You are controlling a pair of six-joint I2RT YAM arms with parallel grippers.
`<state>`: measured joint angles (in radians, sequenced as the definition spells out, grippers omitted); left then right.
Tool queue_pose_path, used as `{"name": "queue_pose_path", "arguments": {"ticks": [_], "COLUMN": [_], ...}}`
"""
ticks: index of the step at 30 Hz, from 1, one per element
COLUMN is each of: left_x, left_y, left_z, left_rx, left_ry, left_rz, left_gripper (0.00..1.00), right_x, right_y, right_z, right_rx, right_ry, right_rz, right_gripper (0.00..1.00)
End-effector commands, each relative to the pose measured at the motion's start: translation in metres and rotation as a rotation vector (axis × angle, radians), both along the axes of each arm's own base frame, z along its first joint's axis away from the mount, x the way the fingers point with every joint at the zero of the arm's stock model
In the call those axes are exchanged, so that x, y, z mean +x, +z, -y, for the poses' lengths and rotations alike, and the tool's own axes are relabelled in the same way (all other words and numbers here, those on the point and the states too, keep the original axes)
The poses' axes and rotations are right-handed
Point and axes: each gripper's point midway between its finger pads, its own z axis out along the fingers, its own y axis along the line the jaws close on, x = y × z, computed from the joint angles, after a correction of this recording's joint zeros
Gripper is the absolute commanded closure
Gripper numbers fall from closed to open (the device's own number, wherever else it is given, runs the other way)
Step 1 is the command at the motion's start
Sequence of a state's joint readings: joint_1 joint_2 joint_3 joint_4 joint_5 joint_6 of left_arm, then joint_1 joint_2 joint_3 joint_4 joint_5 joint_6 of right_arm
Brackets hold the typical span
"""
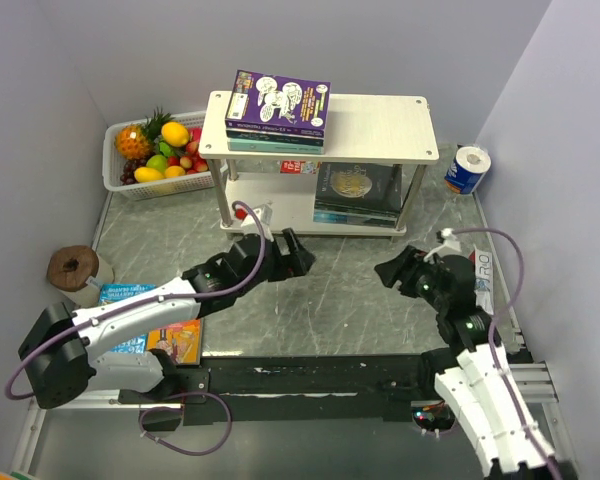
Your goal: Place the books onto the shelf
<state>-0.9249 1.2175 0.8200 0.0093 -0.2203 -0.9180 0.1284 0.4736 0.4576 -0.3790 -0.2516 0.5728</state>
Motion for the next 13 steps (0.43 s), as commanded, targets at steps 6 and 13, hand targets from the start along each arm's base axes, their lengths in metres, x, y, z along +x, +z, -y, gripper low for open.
{"name": "queue_pose_path", "arguments": {"ticks": [6,13], "left_x": [-0.026,-0.026], "left_y": [-0.072,-0.064], "left_z": [-0.080,-0.104], "left_rx": [0.165,0.159], "left_ry": [0.176,0.241], "left_rz": [-0.112,-0.049], "left_gripper": [0.04,0.04], "right_x": [0.015,0.016], "right_y": [-0.007,-0.019], "right_z": [-0.033,-0.043], "right_rx": [-0.222,-0.257], "right_ry": [0.105,0.128], "right_rz": [-0.018,-0.035], "right_gripper": [0.25,0.25]}}
